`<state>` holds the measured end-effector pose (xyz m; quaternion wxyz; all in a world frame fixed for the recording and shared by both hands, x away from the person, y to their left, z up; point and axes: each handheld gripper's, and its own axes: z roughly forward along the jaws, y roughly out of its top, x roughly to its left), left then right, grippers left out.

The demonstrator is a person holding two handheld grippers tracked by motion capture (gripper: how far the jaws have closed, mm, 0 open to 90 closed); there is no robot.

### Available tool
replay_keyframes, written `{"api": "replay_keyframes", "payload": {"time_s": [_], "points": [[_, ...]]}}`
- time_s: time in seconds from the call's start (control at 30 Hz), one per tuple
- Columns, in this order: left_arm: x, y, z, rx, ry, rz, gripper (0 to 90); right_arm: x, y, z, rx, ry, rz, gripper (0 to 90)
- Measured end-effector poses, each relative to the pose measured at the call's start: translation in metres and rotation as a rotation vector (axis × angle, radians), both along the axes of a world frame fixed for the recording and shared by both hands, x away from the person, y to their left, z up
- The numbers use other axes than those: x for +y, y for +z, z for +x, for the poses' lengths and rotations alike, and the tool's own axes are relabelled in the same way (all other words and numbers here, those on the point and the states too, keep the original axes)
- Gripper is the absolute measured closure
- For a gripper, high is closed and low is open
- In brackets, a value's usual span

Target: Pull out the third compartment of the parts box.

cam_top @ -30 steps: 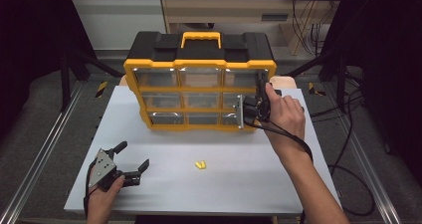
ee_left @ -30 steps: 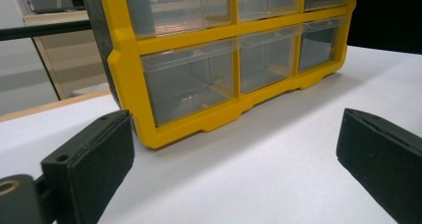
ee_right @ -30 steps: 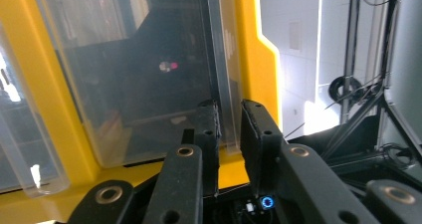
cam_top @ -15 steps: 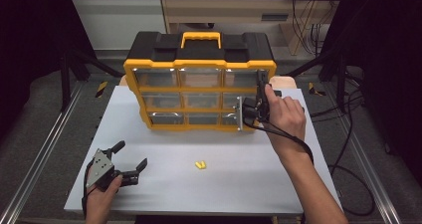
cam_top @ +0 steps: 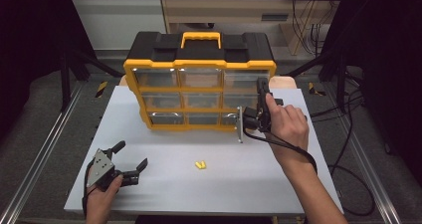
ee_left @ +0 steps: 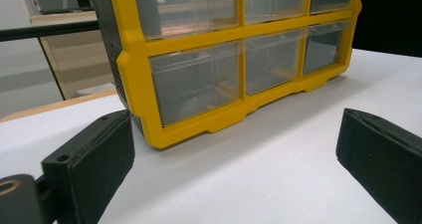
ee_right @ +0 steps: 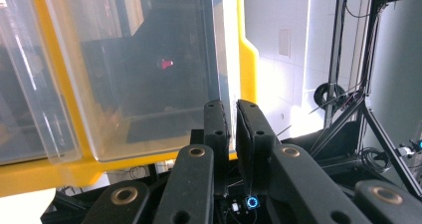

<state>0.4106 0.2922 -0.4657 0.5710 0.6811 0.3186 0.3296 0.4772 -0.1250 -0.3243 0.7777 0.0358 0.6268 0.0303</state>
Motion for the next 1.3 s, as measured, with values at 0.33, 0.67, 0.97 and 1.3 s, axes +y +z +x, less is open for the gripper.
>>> {"api": "replay_keyframes", "payload": {"time_s": [0.33,0.67,0.97,1.3], "points": [[0.0,-0.001,0.0,0.002,-0.001,-0.001,1.6,-0.002,0.001,-0.02,0.0,0.005,-0.017,84.6],[-0.001,0.0,0.0,0.0,-0.003,0.0,1.6,0.0,-0.002,-0.033,0.002,0.009,-0.028,84.3],[0.0,-0.001,-0.001,0.003,-0.001,0.0,1.6,-0.001,0.001,-0.045,0.002,0.009,-0.029,84.5],[-0.001,0.0,0.0,0.001,0.0,-0.001,1.5,-0.001,-0.001,-0.06,0.001,0.014,-0.035,84.2]]}}
